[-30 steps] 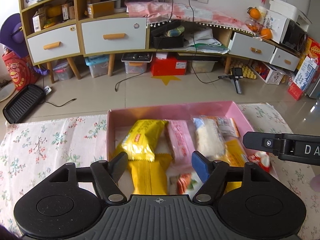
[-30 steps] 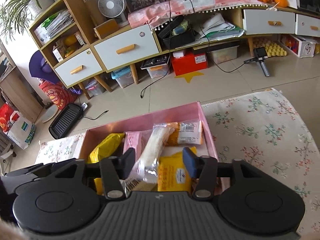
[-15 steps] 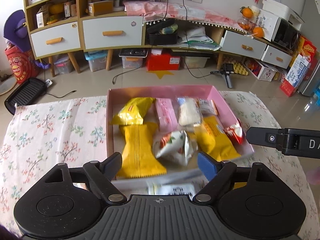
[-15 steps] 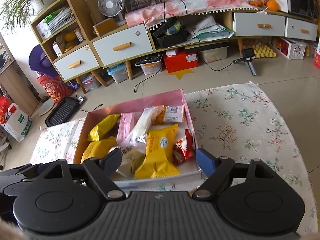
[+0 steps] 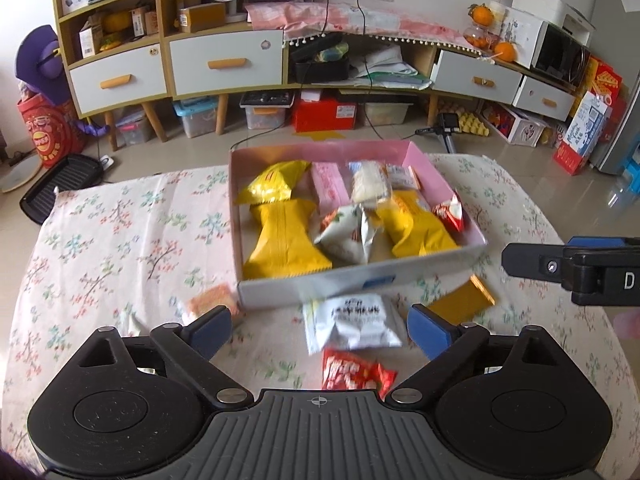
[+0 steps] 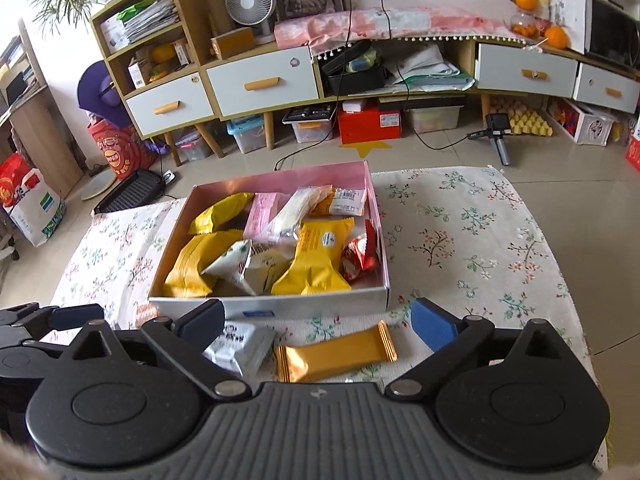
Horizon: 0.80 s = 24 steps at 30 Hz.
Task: Organize snacks
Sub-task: 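Move both tools back over the red and silver packets on the cloth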
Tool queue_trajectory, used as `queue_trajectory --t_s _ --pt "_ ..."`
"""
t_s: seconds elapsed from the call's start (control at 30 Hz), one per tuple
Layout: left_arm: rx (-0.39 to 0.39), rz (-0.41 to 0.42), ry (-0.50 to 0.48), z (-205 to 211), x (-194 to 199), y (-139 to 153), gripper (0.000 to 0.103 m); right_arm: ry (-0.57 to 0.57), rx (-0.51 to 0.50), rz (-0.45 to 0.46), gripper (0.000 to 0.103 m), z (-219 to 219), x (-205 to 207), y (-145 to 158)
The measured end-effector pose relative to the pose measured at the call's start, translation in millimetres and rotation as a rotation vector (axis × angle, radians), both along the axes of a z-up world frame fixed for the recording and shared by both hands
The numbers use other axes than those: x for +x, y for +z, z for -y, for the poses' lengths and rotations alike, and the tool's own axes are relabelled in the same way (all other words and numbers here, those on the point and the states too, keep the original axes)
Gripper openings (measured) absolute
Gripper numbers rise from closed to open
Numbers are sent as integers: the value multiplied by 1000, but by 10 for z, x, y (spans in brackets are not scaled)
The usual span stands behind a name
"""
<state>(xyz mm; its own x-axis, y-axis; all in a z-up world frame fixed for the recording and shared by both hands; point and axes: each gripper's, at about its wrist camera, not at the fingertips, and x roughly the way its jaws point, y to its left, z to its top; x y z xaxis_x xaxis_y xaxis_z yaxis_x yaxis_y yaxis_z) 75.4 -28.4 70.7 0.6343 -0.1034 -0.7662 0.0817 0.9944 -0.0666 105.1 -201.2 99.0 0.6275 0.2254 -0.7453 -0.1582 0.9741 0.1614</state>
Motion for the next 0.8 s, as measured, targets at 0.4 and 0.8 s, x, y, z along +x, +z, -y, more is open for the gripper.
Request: queue_trajectory --t_s 0.4,0.8 --pt "-34 48 -12 -43 -346 -192 100 14 -52 32 103 59 -225 -154" --pt "-37 93 -142 -33 -460 -661 101 208 -95 14 103 111 -303 -604"
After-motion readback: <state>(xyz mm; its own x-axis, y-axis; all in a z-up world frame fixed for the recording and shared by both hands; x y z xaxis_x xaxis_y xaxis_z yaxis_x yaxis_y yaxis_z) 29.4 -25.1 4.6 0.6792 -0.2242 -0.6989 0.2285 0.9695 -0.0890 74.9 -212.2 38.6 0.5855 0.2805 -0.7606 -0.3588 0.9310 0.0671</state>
